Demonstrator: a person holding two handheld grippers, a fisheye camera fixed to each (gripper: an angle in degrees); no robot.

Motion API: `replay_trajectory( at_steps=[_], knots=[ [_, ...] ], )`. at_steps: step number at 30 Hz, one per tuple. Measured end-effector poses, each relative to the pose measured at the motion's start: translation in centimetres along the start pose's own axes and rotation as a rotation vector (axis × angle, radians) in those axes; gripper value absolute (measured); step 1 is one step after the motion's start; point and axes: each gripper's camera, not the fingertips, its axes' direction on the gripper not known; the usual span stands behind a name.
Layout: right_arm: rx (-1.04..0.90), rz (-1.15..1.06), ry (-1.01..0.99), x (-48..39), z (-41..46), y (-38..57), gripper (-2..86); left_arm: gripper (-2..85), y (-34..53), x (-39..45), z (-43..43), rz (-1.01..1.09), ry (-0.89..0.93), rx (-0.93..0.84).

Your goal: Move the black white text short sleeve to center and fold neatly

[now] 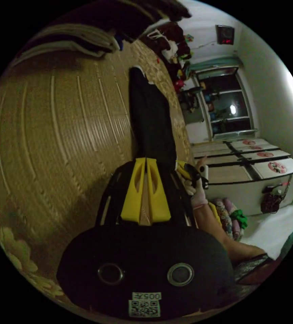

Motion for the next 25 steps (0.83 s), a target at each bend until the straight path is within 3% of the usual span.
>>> replay_trajectory(
  at_steps=[4, 9, 14, 19, 25],
  knots=[
    [0.012, -0.051, -0.010, -1.8, 1.1, 4.1, 0.2, -0.5, 7.1, 0.9, -5.1, 0.132, -0.126, -0.021],
    [0.059, -0.189, 0.127, -6.9, 3.4, 9.8, -0.9, -0.7, 17.2, 1.5, -14.3, 0.331, -0.460, -0.034],
    [0.116, -0.289, 0.220, -12.7, 10.9, 16.9, -1.0, -0.6, 24.4, -0.3, -21.3, 0.416, -0.646, 0.021],
    [0.082, -0.256, 0.167, -15.8, 23.0, 21.4, -1.0, -0.7, 30.7, -6.2, -25.9, 0.338, -0.575, 0.105],
    [-0.178, -0.378, 0.156, -22.5, 41.2, 23.0, -1.0, -0.7, 35.9, -9.2, -34.3, 0.368, -0.481, 0.259]
  ],
)
